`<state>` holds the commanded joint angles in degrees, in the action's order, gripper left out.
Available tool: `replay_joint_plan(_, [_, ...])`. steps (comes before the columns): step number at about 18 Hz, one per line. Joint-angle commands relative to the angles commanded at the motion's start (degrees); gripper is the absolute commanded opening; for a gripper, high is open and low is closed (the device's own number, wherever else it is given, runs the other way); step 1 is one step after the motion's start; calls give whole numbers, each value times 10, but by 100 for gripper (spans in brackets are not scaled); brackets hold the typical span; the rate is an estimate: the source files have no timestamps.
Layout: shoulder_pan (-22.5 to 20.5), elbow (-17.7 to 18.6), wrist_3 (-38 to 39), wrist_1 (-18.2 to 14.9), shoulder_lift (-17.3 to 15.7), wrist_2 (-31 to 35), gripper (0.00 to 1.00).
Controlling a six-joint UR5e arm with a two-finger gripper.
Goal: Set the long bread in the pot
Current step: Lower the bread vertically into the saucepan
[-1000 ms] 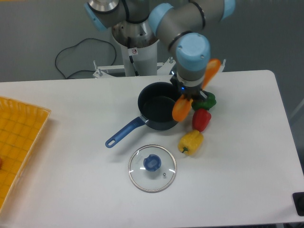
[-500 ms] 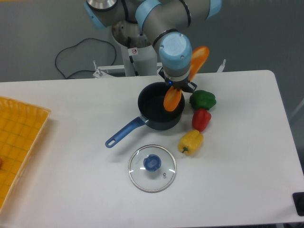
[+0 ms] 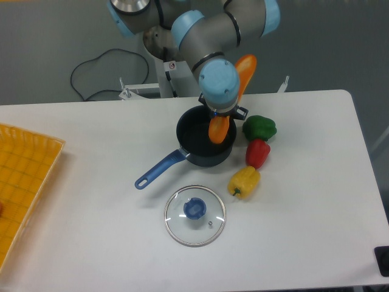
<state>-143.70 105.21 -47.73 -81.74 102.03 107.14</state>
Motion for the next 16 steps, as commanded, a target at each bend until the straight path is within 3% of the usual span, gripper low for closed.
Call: replay_joint_plan(16, [27,-17,33,2,47,18,15])
